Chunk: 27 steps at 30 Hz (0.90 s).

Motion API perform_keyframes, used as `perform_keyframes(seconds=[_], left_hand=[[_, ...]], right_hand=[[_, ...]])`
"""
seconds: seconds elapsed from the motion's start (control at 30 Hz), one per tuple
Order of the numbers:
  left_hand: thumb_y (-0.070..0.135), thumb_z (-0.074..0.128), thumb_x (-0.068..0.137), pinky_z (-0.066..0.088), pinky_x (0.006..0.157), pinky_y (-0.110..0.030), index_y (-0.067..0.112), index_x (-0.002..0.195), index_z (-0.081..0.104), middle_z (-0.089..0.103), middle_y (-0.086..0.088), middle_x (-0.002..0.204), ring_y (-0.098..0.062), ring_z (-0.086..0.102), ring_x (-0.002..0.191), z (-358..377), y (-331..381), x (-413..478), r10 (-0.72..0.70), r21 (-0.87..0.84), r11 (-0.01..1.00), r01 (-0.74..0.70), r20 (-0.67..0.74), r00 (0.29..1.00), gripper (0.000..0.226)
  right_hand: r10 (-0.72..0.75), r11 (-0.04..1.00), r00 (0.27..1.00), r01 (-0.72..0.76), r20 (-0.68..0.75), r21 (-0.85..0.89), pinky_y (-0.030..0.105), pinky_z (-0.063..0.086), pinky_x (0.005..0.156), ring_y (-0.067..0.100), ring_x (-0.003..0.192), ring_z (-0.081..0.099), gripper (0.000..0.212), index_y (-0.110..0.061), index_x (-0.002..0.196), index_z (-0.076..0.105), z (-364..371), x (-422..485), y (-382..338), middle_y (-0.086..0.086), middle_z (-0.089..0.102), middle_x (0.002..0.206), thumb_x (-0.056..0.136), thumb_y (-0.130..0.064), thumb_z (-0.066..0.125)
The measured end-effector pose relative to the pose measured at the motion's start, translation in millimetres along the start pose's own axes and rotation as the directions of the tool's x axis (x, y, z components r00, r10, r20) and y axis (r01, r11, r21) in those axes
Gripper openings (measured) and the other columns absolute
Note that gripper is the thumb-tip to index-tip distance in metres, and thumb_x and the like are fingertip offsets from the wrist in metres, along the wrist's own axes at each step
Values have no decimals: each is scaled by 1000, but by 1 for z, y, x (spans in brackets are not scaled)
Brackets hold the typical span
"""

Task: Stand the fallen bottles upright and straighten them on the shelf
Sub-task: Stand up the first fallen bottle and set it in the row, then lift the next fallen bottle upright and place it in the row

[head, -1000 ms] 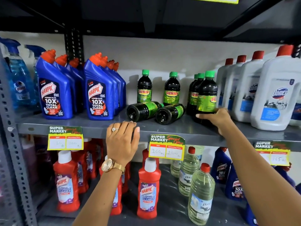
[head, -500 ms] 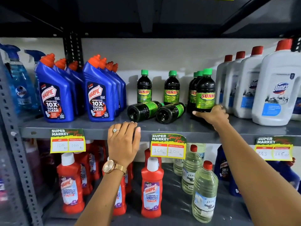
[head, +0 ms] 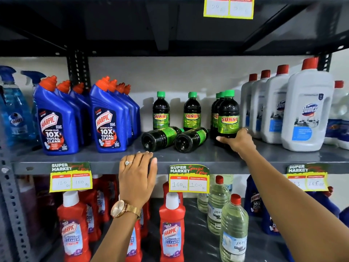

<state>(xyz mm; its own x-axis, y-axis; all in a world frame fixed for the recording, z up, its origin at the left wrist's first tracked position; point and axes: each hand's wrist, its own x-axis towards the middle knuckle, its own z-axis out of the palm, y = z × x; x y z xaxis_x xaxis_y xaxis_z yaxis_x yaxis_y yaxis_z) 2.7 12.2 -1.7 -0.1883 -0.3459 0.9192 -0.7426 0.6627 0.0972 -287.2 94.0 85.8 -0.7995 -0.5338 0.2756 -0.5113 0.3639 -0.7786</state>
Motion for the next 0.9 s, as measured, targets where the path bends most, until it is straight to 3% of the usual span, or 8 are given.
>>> perform_keyframes(seconds=[0.17,0.3,0.43,0.53,0.63,0.9], left_hand=[[33,34,96,36,92,-38,12,102,68,70,-4,98,-26,61,91,-4,3,1,-21,-9,1000,22,41,999,40],[34,33,96,35,93,-37,13,103,68,70,-3,100,-25,61,93,-7,3,1,-28,-19,999,29,67,997,42],[34,33,97,36,92,-37,13,103,69,70,-2,100,-24,61,92,-8,4,0,-33,-21,999,35,76,997,42],[35,33,97,35,93,-36,13,104,69,71,-2,101,-23,61,94,-10,3,1,-29,-33,999,32,94,995,43],[37,32,97,36,95,-37,13,107,68,70,-2,104,-24,61,97,-11,0,0,-14,-41,999,19,115,993,45],[37,34,96,35,94,-36,13,106,68,71,-2,102,-24,61,95,-10,-1,0,-2,-43,999,6,101,995,43]], right_hand=[[-10,994,999,5,-45,-113,49,38,107,40,131,47,108,3,144,26,2,-5,-4,24,48,142,71,-62,72],[-16,994,999,10,-46,-112,52,33,112,42,137,38,118,5,149,14,2,-9,-2,26,35,150,72,-62,72],[-41,998,982,31,-182,-56,56,33,108,47,137,32,128,1,152,8,-1,-11,-1,26,28,151,65,-67,74],[-28,989,996,16,-81,-146,52,32,111,43,138,36,127,3,150,17,-2,-10,-2,25,36,151,63,-71,72],[-24,973,1000,27,15,-230,50,33,112,40,136,41,109,2,146,28,0,-9,-4,22,43,148,71,-62,73],[13,963,999,0,49,-269,48,27,113,40,139,34,99,3,149,25,1,-8,-7,24,35,152,81,-57,66]])
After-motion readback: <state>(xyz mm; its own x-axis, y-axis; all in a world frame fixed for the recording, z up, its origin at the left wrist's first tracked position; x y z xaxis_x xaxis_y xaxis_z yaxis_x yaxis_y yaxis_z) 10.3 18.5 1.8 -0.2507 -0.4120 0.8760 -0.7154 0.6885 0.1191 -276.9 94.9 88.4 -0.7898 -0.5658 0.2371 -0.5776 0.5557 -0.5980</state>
